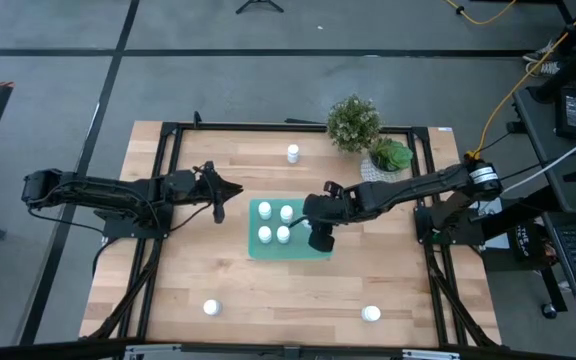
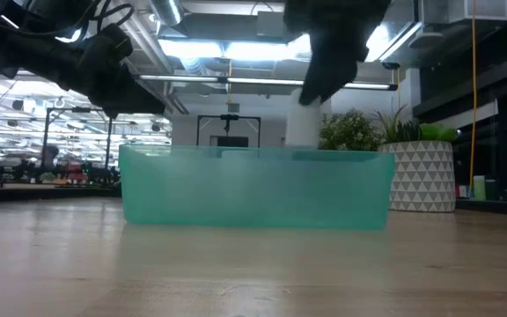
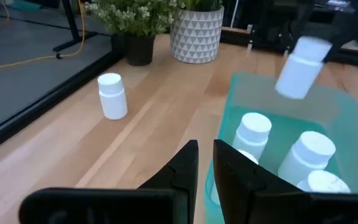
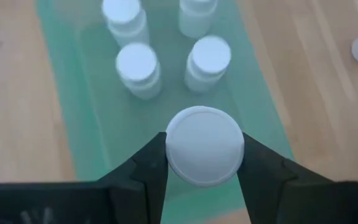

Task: Pick and place pill bottles into a basket
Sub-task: Put the white pill bottle into the blue bin

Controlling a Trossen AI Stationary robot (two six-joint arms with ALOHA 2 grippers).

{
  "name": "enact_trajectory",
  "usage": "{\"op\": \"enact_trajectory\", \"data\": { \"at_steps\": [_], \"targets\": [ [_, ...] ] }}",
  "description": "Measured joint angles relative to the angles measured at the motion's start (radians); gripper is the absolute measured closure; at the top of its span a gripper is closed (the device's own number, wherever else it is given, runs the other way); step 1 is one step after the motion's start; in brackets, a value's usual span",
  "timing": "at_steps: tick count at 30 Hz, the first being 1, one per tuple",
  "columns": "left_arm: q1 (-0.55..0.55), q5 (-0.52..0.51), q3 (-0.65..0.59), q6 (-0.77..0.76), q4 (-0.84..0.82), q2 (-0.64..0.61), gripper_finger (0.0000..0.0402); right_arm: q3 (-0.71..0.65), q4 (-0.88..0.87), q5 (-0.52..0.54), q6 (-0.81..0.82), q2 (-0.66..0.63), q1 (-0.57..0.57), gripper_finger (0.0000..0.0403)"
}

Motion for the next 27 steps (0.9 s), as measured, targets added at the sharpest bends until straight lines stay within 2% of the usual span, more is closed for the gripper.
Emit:
{"op": "enact_trajectory", "data": {
  "at_steps": [3,19,27],
  "targets": [
    [0.0,0.0,0.0,0.0,0.026,0.0,0.0357,-0.033,0.023,-0.003,-0.006,0.0,-0.027,0.025],
    [0.0,0.0,0.0,-0.027,0.073,0.0,0.0357,-0.238,0.354,-0.159,-0.04,0.052,-0.166,0.025],
    [0.0,0.0,0.0,-0.027,0.076,0.0,0.0357,-0.255,0.426,-0.184,-0.053,0.07,-0.185,0.025]
  ]
}}
